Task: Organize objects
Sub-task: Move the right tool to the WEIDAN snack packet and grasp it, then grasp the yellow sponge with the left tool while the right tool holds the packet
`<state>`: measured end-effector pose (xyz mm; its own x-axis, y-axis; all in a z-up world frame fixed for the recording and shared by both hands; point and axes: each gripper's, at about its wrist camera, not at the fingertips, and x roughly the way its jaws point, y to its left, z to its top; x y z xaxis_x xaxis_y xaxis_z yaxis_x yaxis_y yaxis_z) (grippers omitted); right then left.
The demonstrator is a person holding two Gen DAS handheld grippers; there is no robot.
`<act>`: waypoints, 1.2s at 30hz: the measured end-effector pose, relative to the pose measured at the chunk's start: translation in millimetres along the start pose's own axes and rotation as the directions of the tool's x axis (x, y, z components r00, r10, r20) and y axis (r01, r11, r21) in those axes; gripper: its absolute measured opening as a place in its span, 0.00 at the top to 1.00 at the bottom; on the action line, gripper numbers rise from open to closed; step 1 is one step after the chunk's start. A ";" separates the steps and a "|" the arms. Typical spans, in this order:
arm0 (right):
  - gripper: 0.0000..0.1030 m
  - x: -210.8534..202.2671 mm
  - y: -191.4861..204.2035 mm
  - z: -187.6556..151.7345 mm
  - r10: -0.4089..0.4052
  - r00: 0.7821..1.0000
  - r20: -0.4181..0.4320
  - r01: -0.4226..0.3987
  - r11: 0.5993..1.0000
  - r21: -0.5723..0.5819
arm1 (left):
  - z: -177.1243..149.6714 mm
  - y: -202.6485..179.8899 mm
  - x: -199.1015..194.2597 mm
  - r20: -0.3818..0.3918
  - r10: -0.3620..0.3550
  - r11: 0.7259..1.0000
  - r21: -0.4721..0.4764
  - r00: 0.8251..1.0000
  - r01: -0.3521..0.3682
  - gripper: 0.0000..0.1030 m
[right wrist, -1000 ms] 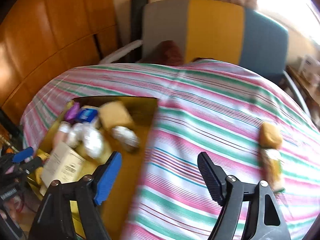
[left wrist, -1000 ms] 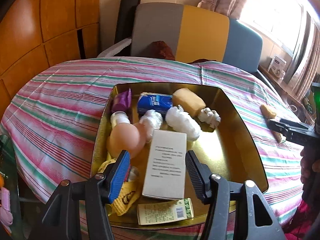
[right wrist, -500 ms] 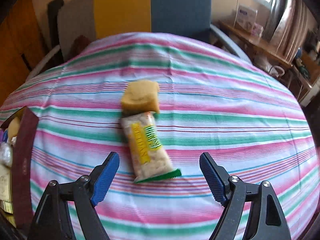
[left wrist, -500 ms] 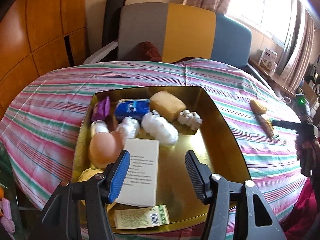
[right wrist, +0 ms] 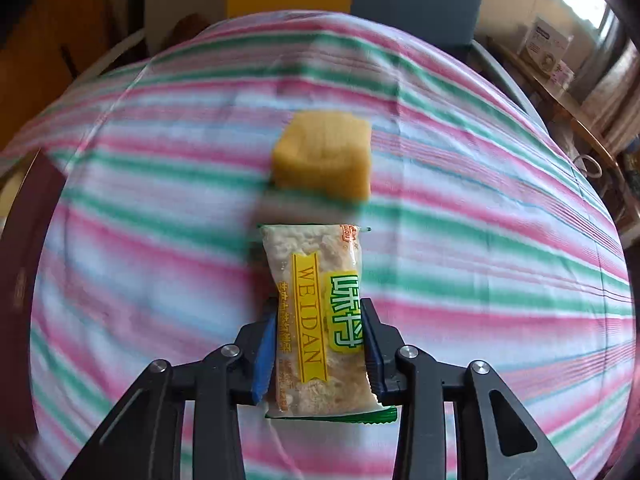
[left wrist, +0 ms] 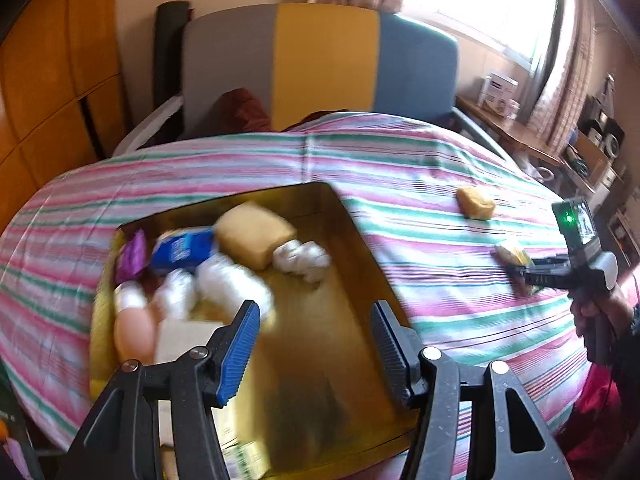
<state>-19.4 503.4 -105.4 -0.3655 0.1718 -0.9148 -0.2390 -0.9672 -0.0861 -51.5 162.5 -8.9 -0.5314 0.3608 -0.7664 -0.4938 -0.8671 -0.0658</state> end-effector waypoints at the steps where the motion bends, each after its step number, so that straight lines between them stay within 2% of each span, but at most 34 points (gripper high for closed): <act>1: 0.63 -4.2 -6.1 -8.6 0.006 1.000 -0.007 -0.006 1.000 0.012 | 4.1 -9.0 2.5 -0.003 -0.015 1.000 0.015 1.000 0.015 0.43; 5: 0.62 -12.0 -30.4 -34.3 0.021 0.999 -0.035 -0.018 0.997 0.075 | 22.4 -46.9 13.5 -0.025 -0.112 0.992 0.049 0.993 0.113 0.43; 11: 0.61 -13.9 -34.5 -44.0 0.011 1.000 -0.020 -0.010 0.996 0.094 | 48.1 -111.2 41.4 -0.059 -0.189 0.973 0.121 0.980 0.195 0.43; 17: 0.61 -15.5 -35.9 -43.8 0.028 0.999 -0.019 -0.026 0.994 0.107 | 71.5 -155.2 91.7 -0.160 -0.242 0.962 0.090 0.957 0.258 0.37; 23: 0.61 -15.5 -35.6 -42.6 0.029 0.999 -0.028 -0.026 0.994 0.103 | 93.4 -186.0 140.5 -0.209 -0.245 0.962 0.072 0.947 0.265 0.29; 28: 0.59 -13.2 -33.7 -40.3 0.016 0.999 -0.031 -0.013 0.996 0.090 | 109.5 -217.3 171.9 -0.226 -0.235 0.957 0.114 0.945 0.266 0.21; 36: 0.59 -14.3 -33.6 -40.4 0.018 0.999 -0.040 -0.015 0.997 0.081 | 130.1 -243.7 219.4 -0.239 -0.191 0.968 0.113 0.952 0.222 0.20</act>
<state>30.2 525.8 -105.4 -0.3331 0.1468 -0.9314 -0.3055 -0.9513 -0.0407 -137.2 497.6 -77.9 -0.2470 0.4266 -0.8701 -0.6740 -0.7207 -0.1621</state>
